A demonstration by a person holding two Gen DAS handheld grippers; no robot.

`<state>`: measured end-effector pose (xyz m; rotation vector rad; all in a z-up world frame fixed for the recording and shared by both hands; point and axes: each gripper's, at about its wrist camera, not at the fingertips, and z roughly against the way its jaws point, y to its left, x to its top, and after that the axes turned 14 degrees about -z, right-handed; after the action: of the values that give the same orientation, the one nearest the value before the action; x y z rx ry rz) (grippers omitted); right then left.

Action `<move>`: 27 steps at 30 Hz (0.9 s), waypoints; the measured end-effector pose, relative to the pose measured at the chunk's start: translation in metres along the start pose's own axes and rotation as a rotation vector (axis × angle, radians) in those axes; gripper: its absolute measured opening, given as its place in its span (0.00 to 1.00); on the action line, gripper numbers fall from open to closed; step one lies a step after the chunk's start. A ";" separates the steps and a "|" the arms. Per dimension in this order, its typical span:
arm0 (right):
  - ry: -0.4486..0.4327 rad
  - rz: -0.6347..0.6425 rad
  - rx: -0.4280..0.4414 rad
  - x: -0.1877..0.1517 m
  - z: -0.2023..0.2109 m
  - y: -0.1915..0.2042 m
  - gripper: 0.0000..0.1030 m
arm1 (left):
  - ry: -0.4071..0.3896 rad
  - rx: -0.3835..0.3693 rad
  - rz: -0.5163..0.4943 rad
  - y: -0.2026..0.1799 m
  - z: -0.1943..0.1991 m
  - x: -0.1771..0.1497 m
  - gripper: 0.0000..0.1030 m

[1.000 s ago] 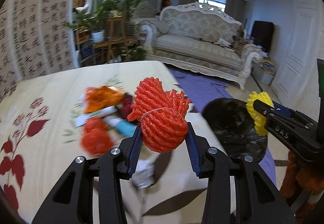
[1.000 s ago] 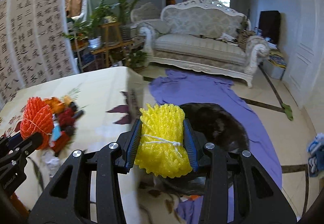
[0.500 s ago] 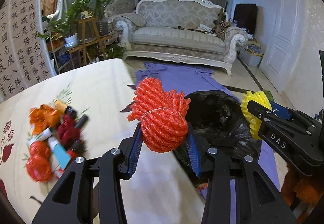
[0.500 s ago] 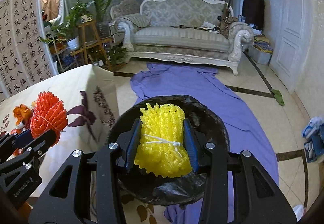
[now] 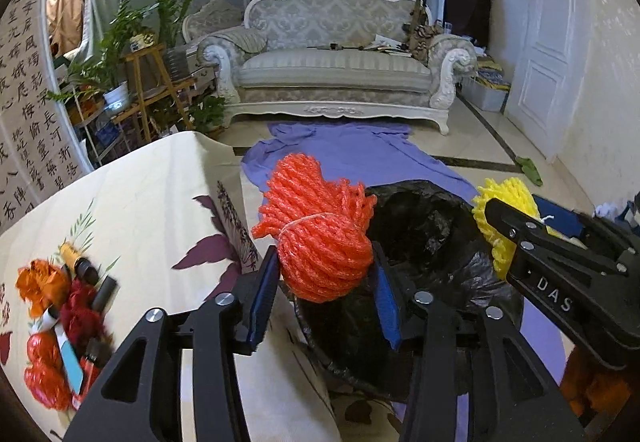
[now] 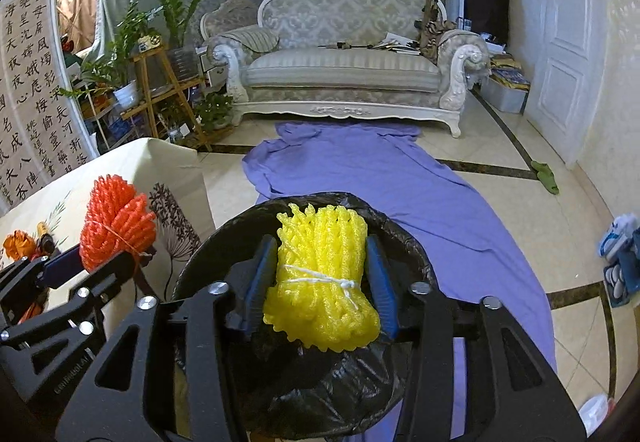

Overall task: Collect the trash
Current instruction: 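Open both tools to drop the foam nets into the bin, then move both open tools back over the table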

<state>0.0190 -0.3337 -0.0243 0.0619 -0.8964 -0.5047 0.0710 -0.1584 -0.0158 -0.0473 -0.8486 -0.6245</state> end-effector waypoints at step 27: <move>0.019 0.009 0.070 -0.025 0.039 0.028 0.57 | 0.015 0.107 0.121 0.046 0.061 -0.035 0.74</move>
<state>-0.0131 -0.2916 -0.0109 0.1264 -0.8957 -0.4638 0.0369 -0.0859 0.0092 0.0028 -0.8566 -0.4652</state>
